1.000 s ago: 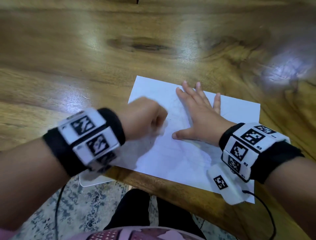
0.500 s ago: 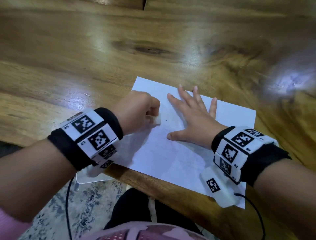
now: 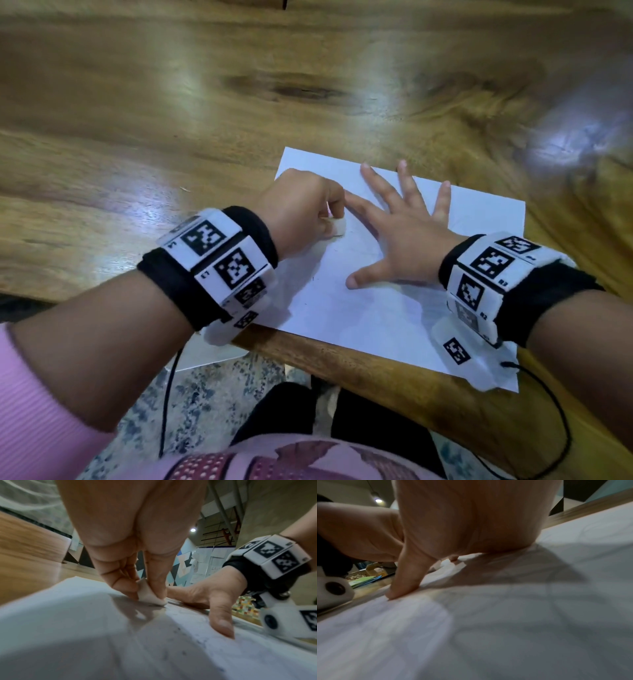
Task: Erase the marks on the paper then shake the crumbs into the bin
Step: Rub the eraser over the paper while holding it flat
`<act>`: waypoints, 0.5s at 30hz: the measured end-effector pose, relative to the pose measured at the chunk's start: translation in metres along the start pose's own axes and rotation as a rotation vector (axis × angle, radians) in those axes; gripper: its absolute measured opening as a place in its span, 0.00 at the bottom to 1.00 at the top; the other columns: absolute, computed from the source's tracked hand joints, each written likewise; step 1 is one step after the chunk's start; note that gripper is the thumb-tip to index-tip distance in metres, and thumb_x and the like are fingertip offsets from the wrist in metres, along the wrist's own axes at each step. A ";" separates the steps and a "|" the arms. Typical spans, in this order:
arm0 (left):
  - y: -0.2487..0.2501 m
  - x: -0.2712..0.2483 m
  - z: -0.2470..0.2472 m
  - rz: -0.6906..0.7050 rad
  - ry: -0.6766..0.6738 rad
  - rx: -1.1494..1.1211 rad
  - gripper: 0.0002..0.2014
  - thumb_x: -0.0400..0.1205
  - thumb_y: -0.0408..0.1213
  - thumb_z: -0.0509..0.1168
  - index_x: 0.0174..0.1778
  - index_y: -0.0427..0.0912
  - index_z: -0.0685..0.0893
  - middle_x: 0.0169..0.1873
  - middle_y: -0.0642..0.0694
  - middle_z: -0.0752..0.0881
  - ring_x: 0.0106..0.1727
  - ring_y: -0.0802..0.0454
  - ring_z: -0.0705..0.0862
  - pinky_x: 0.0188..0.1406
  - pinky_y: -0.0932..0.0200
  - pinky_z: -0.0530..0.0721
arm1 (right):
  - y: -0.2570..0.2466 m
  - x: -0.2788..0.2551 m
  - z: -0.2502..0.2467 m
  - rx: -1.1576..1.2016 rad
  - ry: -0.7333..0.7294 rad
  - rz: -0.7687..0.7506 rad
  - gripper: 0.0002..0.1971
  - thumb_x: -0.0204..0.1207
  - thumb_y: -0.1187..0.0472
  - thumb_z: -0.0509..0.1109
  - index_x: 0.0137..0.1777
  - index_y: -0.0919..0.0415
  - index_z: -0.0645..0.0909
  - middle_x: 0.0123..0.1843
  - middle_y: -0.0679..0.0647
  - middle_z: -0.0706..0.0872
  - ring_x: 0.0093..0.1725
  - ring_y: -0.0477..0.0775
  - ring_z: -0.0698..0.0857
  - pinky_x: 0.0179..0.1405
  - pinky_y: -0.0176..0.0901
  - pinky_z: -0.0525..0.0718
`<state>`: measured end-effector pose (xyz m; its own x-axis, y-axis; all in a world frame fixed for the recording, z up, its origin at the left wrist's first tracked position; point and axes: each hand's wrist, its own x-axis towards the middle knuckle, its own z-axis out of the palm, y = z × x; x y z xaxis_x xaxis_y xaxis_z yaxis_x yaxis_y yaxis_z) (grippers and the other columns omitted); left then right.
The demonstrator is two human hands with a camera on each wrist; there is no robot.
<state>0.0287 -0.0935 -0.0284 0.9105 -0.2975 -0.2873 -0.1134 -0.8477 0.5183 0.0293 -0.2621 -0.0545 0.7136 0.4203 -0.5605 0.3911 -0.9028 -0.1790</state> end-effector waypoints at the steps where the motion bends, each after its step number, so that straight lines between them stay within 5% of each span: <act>1: 0.000 -0.002 0.001 0.013 -0.016 0.000 0.01 0.72 0.35 0.70 0.38 0.44 0.84 0.25 0.56 0.77 0.27 0.60 0.73 0.33 0.63 0.70 | 0.000 0.000 0.000 0.001 -0.006 0.003 0.60 0.54 0.23 0.68 0.75 0.26 0.28 0.78 0.37 0.20 0.75 0.58 0.17 0.65 0.81 0.27; 5: -0.014 -0.039 0.010 0.091 -0.199 0.053 0.13 0.71 0.39 0.71 0.24 0.52 0.75 0.25 0.51 0.75 0.31 0.50 0.75 0.26 0.63 0.66 | 0.000 0.000 -0.001 -0.003 -0.025 0.006 0.59 0.54 0.23 0.68 0.75 0.26 0.28 0.78 0.37 0.19 0.75 0.58 0.17 0.66 0.82 0.28; 7: -0.018 -0.055 0.011 0.091 -0.296 -0.003 0.09 0.71 0.37 0.71 0.26 0.49 0.80 0.27 0.51 0.76 0.33 0.50 0.76 0.29 0.64 0.68 | 0.000 0.000 -0.001 -0.008 -0.027 0.002 0.59 0.54 0.22 0.67 0.74 0.26 0.27 0.77 0.37 0.19 0.75 0.58 0.17 0.65 0.82 0.27; 12: -0.005 -0.011 0.001 0.072 -0.031 0.031 0.03 0.71 0.36 0.71 0.37 0.42 0.87 0.32 0.49 0.79 0.35 0.52 0.75 0.30 0.61 0.61 | 0.000 -0.001 -0.001 0.022 -0.027 -0.006 0.59 0.55 0.23 0.68 0.75 0.25 0.28 0.77 0.37 0.19 0.75 0.58 0.16 0.65 0.81 0.26; 15: -0.006 -0.016 0.009 0.111 -0.031 0.018 0.05 0.71 0.34 0.70 0.30 0.45 0.84 0.26 0.54 0.73 0.30 0.53 0.72 0.28 0.61 0.62 | -0.001 -0.001 -0.002 0.020 -0.030 -0.011 0.58 0.56 0.23 0.69 0.75 0.26 0.28 0.77 0.37 0.19 0.75 0.58 0.17 0.64 0.80 0.25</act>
<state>0.0117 -0.0880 -0.0338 0.8790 -0.4036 -0.2540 -0.2206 -0.8164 0.5337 0.0295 -0.2617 -0.0521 0.6914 0.4277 -0.5823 0.3873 -0.8998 -0.2011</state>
